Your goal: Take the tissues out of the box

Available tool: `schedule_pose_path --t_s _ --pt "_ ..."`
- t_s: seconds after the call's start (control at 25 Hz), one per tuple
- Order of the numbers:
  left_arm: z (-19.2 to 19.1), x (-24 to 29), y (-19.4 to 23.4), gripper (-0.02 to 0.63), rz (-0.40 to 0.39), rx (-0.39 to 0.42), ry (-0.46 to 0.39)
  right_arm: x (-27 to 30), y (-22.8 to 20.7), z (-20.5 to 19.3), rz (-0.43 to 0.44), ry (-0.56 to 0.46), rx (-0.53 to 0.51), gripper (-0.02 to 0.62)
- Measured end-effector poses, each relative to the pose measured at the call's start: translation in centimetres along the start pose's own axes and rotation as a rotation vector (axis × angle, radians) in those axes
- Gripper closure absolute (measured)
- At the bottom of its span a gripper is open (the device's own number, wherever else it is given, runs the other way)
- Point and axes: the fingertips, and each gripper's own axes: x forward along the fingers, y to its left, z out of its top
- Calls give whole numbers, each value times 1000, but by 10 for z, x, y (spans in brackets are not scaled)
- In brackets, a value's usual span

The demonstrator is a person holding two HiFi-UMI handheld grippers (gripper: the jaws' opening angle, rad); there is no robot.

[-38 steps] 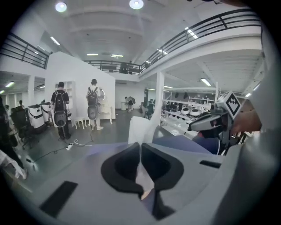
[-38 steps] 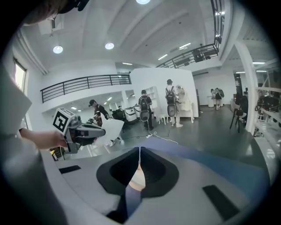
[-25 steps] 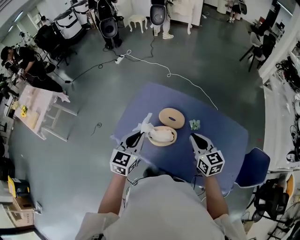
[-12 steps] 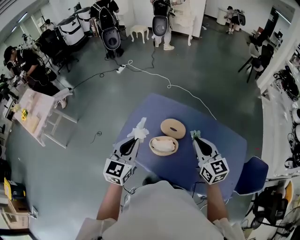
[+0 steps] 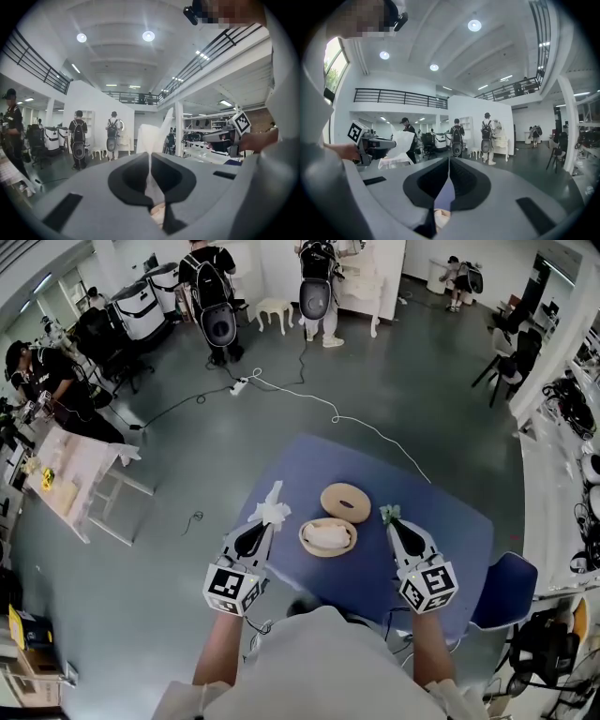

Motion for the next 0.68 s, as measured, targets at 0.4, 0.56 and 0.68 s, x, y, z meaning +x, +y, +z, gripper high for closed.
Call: schedule_pose_path --t_s 0.4,0.56,0.68 --pt "-2 0 -4 586 -3 -2 -5 -8 -2 -2 -13 -5 5 560" --pt "-3 0 -7 586 -8 -1 -6 -10 -3 -4 -16 -5 7 560" --pt "-3 -1 -7 586 -11 -3 -3 -11 -2 -4 -21 -6 12 560"
